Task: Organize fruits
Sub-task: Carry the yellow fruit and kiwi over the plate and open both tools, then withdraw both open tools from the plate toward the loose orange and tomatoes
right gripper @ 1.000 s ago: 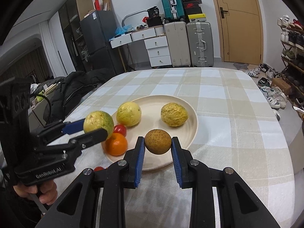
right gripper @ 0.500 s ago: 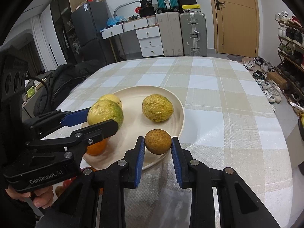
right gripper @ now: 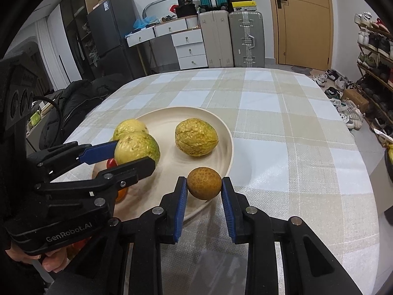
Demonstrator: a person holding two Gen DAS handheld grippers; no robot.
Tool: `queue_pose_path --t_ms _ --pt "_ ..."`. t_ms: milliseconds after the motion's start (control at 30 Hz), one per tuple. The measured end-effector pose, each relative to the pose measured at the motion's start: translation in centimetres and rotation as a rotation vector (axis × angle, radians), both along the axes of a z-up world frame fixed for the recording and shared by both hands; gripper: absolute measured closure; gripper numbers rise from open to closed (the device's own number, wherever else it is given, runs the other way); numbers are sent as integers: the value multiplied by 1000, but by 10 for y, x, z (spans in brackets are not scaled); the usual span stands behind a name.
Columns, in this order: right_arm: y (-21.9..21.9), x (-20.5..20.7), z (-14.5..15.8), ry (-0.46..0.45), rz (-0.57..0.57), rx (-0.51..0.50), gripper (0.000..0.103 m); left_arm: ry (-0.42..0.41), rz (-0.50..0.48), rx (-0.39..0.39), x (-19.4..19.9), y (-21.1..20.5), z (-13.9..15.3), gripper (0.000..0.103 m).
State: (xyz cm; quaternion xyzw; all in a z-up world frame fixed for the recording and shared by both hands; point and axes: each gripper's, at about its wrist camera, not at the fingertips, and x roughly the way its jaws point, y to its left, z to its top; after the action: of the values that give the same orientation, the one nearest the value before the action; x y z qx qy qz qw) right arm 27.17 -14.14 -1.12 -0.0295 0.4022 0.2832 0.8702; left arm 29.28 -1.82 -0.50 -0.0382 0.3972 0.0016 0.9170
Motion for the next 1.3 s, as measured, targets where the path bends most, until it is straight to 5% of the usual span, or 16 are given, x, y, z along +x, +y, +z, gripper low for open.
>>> queue_pose_path --t_ms 767,833,900,1033,1167,1300 --pt "-1 4 -6 9 3 22 71 80 -15 -5 6 2 -11 56" --pt "-1 3 -5 1 3 22 70 65 -31 -3 1 3 -7 53" --pt "-4 1 -2 -15 -14 29 66 49 -40 -10 -6 7 0 36" --pt "-14 -10 9 -30 -29 77 45 -30 -35 -38 -31 21 20 16" --pt "-19 -28 18 -37 -24 105 6 -78 -10 -73 -60 42 35 4" --pt "-17 -43 22 -48 -11 111 0 -127 32 -111 -89 62 44 0"
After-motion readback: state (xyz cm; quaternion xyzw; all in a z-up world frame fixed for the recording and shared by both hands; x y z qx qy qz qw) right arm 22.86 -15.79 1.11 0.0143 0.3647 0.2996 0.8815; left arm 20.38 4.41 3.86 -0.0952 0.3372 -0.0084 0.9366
